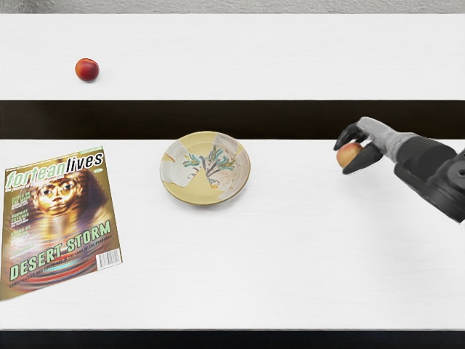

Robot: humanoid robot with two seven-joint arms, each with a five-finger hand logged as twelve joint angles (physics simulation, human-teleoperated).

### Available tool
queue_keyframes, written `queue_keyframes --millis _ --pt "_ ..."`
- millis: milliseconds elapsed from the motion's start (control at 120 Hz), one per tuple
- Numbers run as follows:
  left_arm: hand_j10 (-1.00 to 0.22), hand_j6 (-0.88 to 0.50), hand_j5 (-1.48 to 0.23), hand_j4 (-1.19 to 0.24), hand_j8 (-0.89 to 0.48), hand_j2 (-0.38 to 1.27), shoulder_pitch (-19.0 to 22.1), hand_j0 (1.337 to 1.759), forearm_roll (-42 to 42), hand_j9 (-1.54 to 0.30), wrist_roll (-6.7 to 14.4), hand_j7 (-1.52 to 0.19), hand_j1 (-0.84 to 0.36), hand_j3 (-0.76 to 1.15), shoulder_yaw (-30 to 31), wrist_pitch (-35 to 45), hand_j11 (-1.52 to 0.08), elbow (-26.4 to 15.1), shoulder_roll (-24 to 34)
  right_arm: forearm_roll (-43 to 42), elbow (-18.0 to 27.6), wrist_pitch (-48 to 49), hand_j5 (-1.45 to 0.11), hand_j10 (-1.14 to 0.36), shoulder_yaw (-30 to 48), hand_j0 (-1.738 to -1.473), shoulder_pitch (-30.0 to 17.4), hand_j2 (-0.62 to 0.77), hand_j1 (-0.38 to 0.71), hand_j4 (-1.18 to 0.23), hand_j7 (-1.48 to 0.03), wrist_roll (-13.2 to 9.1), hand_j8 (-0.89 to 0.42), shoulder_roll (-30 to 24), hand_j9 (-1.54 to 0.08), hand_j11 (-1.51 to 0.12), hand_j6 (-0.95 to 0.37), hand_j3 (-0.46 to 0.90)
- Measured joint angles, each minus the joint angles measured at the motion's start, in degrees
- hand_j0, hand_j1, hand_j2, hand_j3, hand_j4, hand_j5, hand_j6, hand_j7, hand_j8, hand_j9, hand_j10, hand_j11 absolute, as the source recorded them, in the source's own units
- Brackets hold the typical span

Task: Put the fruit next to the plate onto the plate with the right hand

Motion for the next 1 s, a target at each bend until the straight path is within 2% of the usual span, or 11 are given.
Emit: queue_keyframes --millis 242,550,742,1000 --pt "-0.23 -0.23 -0.3 -0.23 -0.23 0.05 0.0 1.658 0.0 -0.3 0.0 -0.3 0.07 0.0 0.0 0.0 -0.3 0.0 0.0 3.8 0.5 7.7 -1.06 -0.43 7.7 -1.651 0.6 0.2 0.32 -0.72 -0.99 0.0 -0.26 6.7 -1.03 -1.04 -0.4 0.0" --pt "-0.23 -0.23 -0.3 -0.23 -0.23 0.05 0.0 1.658 0.0 -0.3 0.0 -0.3 0.07 0.0 0.0 0.0 -0.3 0.0 0.0 4.1 -0.3 10.2 -1.08 -0.43 8.6 -1.653 6.2 0.2 0.32 -0.72 -0.99 0.0 -0.26 19.5 -1.03 -1.04 -0.4 0.0" --pt "-0.23 -0.23 -0.3 -0.23 -0.23 0.05 0.0 1.658 0.0 -0.3 0.0 -0.3 0.07 0.0 0.0 0.0 -0.3 0.0 0.0 1.3 -5.2 10.3 -1.09 -0.43 5.1 -1.653 9.7 0.2 0.32 -0.71 -0.99 0.0 -0.25 27.3 -1.03 -1.04 -0.4 0.0" --pt "-0.23 -0.23 -0.3 -0.23 -0.23 0.05 0.0 1.658 0.0 -0.3 0.0 -0.3 0.07 0.0 0.0 0.0 -0.3 0.0 0.0 -6.6 -11.2 10.2 -1.07 -0.42 1.2 -1.65 10.6 0.2 0.33 -0.72 -0.99 0.0 -0.25 34.2 -1.03 -1.05 -0.39 0.0"
